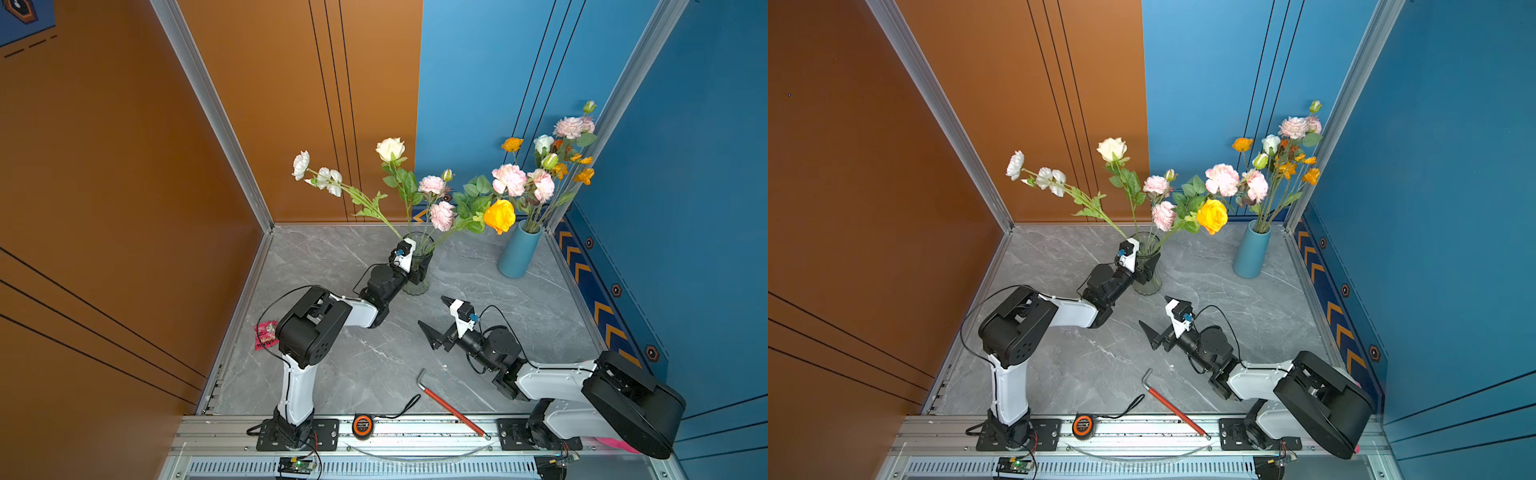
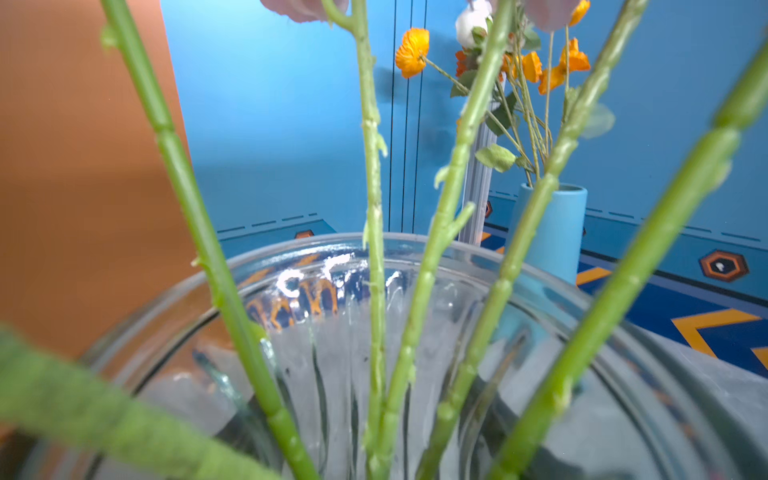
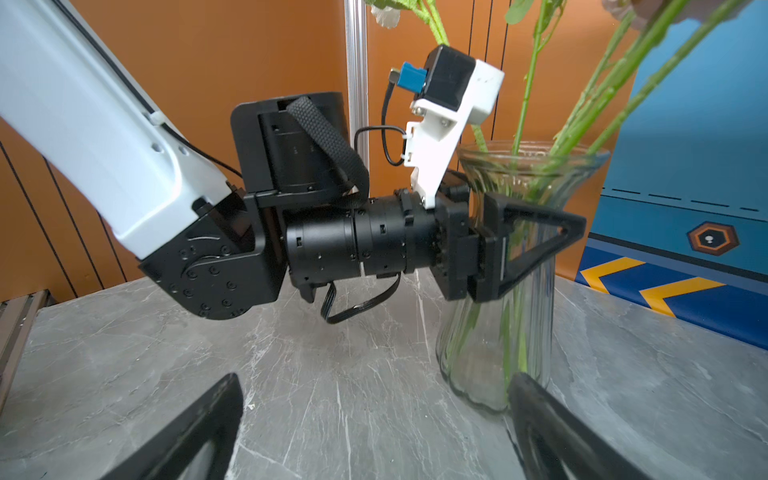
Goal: Arrange the flowers into the vase
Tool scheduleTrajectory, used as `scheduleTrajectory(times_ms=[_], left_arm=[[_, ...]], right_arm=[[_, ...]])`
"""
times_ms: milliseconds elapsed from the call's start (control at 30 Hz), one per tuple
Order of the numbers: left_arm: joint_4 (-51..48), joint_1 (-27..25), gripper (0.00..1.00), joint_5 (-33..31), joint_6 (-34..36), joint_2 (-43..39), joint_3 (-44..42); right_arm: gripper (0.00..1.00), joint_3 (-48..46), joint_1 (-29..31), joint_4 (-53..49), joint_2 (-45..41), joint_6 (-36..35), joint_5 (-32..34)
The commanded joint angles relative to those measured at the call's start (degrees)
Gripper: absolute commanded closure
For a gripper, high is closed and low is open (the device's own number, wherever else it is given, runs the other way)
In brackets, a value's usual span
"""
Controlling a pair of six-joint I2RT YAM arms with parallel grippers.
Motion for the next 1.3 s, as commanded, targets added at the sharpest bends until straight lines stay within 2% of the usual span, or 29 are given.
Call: scheduleTrajectory(times_ms=[0,233,533,833,1033,1167,1267], left_arm=[[9.9,2.5,0.88,2.4,-2.2,0.7,8.2],[4.0,6.1,0.88,3.9,-1.4,8.0,20.7],[-1.3,7.5,0.89,4.1,1.1,14.8,31.3],[-4.0,8.3,0.89,4.5,1.8,20.1,38.3],[-4.7,8.8,0.87,4.0,1.4,21.2,38.5],[-5.1,9.3,0.82,4.3,0.4,21.6,38.1],[-5.0,9.3,0.67,4.1,0.2,21.5,37.4]], right_arm=[[0.0,0.6,-0.9,0.0,0.3,1.2,-0.4],[0.0,0.6,-2.1,-0.6,0.4,1.1,0.2],[0.0,0.7,-2.9,-0.6,1.4,1.3,-0.1],[0.0,0.8,-3.3,0.5,2.7,1.8,-0.9],[0.0,0.7,-3.5,0.8,2.8,2.0,-1.0],[0.0,0.8,-3.7,0.9,2.7,2.1,-1.3],[0.0,0.7,-3.6,0.9,2.8,2.1,-1.4]])
